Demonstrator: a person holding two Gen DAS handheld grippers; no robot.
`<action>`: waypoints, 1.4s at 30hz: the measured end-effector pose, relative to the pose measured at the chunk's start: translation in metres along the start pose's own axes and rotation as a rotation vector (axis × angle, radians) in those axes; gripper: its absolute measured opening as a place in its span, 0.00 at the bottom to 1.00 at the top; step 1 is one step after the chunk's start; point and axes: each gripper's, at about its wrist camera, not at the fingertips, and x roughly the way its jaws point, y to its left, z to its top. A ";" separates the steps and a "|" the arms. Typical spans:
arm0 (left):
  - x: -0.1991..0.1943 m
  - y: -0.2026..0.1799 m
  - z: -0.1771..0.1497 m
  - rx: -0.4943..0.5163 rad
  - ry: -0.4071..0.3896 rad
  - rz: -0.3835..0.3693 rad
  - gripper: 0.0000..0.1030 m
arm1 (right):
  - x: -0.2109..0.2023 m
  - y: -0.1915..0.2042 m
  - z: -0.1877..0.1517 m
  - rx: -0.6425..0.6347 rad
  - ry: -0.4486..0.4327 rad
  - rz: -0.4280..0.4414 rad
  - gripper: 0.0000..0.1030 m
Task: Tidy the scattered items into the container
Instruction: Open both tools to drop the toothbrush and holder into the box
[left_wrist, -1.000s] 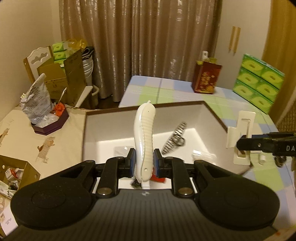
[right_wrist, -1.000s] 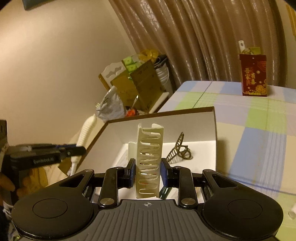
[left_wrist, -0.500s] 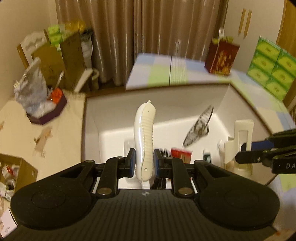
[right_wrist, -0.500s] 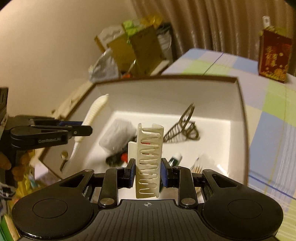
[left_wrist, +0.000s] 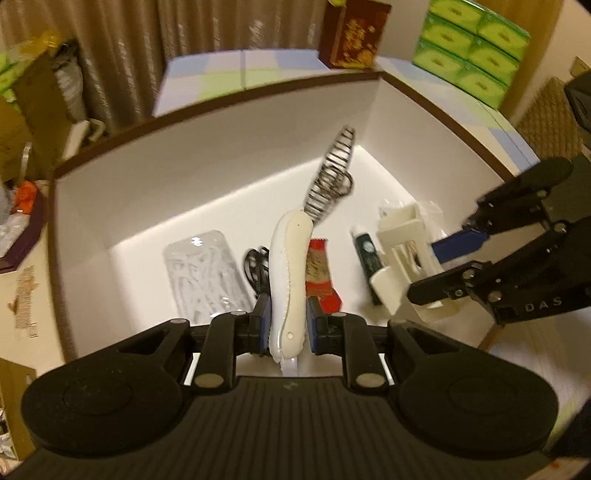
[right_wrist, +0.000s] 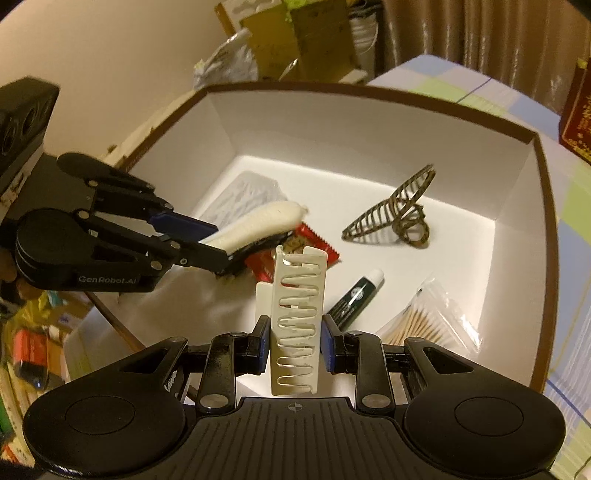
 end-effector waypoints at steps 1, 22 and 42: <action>0.002 0.001 0.001 0.004 0.011 -0.015 0.16 | 0.002 -0.001 0.000 0.001 0.009 -0.002 0.25; -0.017 -0.017 0.000 -0.059 0.096 0.085 0.78 | -0.019 0.004 0.001 -0.017 -0.004 -0.140 0.94; -0.084 -0.049 -0.011 -0.102 -0.021 0.229 0.93 | -0.083 0.023 -0.028 -0.017 -0.204 -0.216 0.98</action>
